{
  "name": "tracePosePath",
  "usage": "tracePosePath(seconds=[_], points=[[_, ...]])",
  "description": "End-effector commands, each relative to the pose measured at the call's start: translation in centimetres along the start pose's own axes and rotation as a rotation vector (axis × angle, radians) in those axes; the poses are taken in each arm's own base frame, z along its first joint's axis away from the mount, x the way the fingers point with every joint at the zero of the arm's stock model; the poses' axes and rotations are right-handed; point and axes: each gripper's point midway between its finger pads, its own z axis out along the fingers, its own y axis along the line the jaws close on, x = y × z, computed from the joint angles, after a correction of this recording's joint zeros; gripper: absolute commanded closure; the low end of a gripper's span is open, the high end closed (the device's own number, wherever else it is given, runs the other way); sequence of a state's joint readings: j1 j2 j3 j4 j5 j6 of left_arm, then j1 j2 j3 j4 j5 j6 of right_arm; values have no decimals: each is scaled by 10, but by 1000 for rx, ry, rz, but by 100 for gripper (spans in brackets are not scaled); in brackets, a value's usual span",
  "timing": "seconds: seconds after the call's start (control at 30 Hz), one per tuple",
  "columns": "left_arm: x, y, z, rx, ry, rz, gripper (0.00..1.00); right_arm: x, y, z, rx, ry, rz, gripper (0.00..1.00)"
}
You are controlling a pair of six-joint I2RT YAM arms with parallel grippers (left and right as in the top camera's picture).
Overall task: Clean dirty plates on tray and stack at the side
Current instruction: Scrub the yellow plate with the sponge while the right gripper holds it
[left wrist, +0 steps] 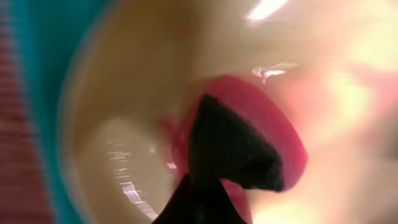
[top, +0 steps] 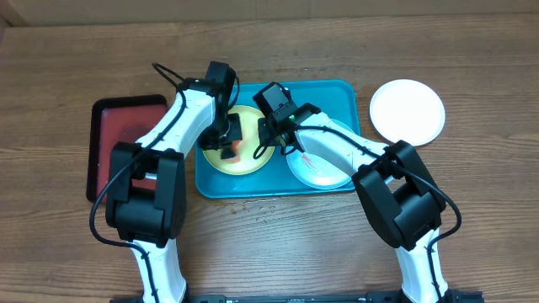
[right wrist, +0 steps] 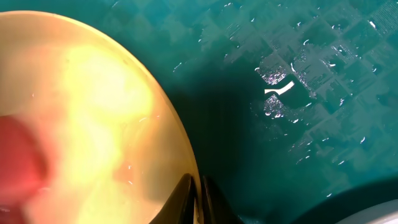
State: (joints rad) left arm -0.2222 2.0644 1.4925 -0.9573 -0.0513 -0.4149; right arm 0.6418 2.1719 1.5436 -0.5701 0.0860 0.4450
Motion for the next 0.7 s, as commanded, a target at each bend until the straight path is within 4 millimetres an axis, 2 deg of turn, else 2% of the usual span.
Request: tracePosePath(seconds=[0.0, 0.17, 0.23, 0.33, 0.5, 0.67], points=[[-17, 47, -5, -214, -92, -63, 96, -1, -13, 1, 51, -8, 11, 94], [-37, 43, -8, -197, -174, -83, 96, -2, -13, 1, 50, -11, 11, 94], [-44, 35, -8, -155, -205, -124, 96, -2, -13, 1, 50, -11, 11, 94], [-51, 12, -7, -28, -212, -151, 96, -2, -13, 1, 50, -11, 11, 94], [-48, -34, -10, 227, -156, -143, 96, -2, -13, 1, 50, -11, 11, 94], [-37, -53, -14, 334, -89, -136, 96, -2, -13, 1, 50, -11, 11, 94]])
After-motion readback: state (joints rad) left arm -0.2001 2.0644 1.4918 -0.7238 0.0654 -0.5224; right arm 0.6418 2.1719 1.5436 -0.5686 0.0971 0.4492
